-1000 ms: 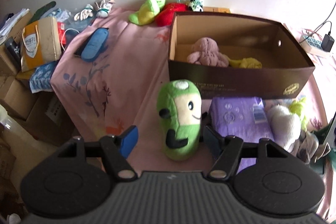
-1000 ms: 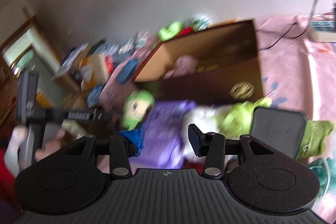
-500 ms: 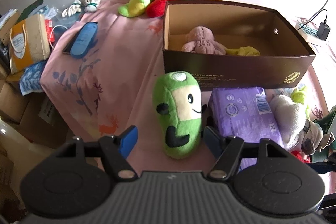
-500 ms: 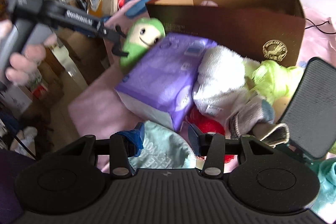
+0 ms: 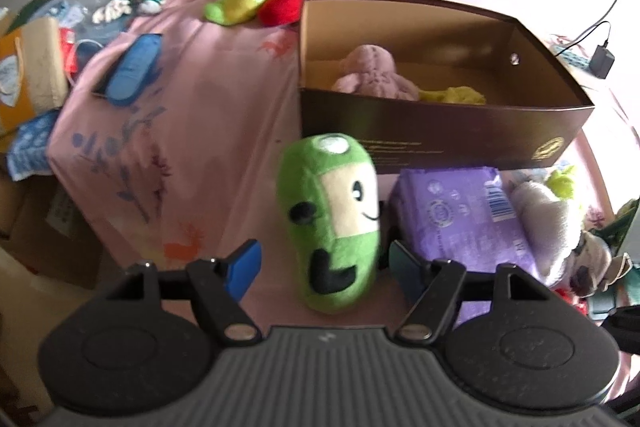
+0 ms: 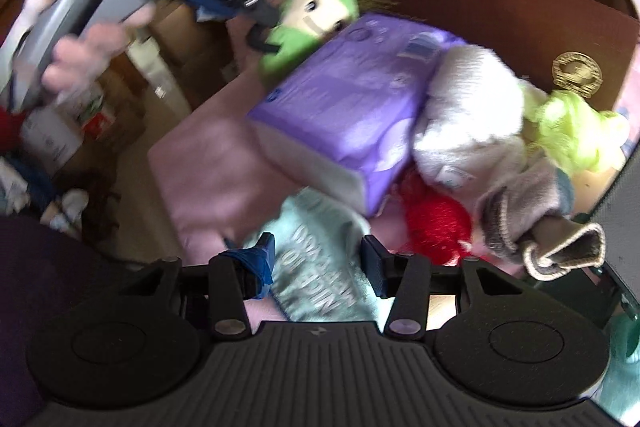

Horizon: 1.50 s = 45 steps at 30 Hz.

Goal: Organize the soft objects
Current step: 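Lower the left tool onto the green smiling plush while the right tool reaches the teal cloth bag, then close the left tool on the green plush while the right tool grasps the teal cloth bag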

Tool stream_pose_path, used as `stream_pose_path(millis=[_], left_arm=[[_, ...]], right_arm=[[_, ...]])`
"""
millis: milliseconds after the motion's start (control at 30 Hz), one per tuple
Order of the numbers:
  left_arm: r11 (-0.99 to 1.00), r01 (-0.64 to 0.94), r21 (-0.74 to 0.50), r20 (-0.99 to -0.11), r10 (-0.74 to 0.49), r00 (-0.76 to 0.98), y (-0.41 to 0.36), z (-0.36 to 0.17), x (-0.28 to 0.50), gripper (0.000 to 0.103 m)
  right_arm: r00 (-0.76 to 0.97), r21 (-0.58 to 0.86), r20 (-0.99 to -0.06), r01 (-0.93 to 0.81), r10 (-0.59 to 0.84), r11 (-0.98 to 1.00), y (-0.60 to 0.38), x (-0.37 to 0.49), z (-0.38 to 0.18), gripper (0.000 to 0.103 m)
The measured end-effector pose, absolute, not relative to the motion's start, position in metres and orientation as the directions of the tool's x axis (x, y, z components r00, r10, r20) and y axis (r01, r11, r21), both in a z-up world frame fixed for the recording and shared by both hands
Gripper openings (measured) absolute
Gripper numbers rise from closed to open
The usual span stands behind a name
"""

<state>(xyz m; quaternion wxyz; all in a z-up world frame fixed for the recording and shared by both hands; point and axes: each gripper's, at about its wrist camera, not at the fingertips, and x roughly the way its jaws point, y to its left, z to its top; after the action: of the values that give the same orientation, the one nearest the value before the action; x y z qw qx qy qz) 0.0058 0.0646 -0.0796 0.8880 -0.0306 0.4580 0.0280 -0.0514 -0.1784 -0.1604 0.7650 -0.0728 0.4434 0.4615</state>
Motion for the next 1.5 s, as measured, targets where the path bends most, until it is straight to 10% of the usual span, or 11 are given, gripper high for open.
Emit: stream_pose_path(millis=[500, 800, 1133, 1500], left_arm=[[0.994, -0.082, -0.067, -0.825, -0.008, 0.566, 0.072, -0.101, 0.03, 0.073], [0.994, -0.087, -0.07, -0.828, -0.009, 0.561, 0.075, -0.108, 0.052, 0.073], [0.991, -0.092, -0.1, -0.824, -0.031, 0.565, 0.082, -0.119, 0.06, 0.065], [0.987, -0.089, -0.135, -0.803, -0.056, 0.594, 0.087, -0.113, 0.046, 0.056]], right_arm=[[0.27, 0.015, -0.801, -0.883, 0.534, 0.469, -0.164, -0.07, -0.171, 0.033], [0.279, 0.076, -0.795, -0.835, 0.538, 0.545, -0.17, -0.059, -0.177, 0.032], [0.3, 0.122, -0.77, -0.797, 0.563, 0.591, -0.183, -0.064, -0.174, 0.0], [0.311, 0.212, -0.736, -0.738, 0.602, 0.641, -0.205, -0.067, -0.158, 0.0]])
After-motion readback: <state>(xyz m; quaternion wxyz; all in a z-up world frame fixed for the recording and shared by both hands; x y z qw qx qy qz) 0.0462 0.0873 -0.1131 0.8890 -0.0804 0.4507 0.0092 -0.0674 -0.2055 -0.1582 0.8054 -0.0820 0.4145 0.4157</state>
